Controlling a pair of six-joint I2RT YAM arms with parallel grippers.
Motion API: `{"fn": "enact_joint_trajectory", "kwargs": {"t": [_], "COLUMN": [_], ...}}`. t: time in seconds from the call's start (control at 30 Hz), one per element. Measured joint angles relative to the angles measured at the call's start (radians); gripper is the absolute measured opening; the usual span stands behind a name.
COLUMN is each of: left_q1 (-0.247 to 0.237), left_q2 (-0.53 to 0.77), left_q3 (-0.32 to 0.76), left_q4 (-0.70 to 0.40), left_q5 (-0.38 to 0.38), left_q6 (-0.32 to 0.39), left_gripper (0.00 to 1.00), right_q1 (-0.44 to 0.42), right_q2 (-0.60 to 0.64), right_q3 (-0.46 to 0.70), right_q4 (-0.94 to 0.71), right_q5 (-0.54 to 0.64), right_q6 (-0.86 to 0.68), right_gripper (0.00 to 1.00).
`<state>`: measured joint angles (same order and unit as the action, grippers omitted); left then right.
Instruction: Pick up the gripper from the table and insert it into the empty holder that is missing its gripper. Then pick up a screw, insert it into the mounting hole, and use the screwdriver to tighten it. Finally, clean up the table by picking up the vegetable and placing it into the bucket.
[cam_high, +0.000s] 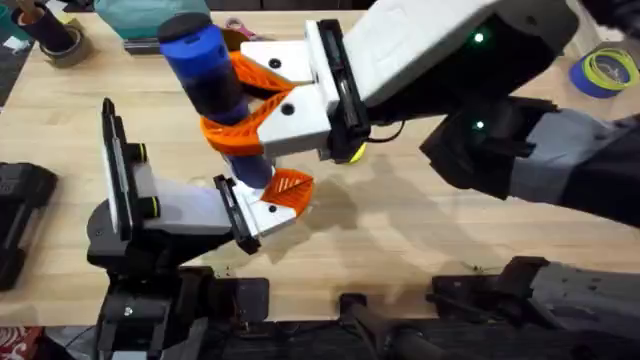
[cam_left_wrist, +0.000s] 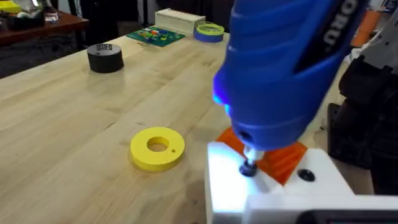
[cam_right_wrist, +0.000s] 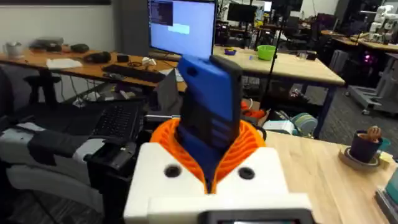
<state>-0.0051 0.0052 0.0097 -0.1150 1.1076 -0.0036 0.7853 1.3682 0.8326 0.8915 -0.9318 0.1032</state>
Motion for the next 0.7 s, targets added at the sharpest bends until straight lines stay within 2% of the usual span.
{"fn": "enact_joint_trajectory", "kwargs": {"t": [0.7], "left_q1": [0.0], "left_q2": [0.0], "left_q3": [0.0], "left_q4": [0.0], "left_q5": [0.003], "left_q6": [0.0], "left_gripper": [0.016], "right_q1": [0.0], "right_q2": [0.0], "right_q3": [0.0], "right_q4": [-0.008], "right_q5": [0.003], "right_q6": [0.0], "right_gripper": [0.022]}}
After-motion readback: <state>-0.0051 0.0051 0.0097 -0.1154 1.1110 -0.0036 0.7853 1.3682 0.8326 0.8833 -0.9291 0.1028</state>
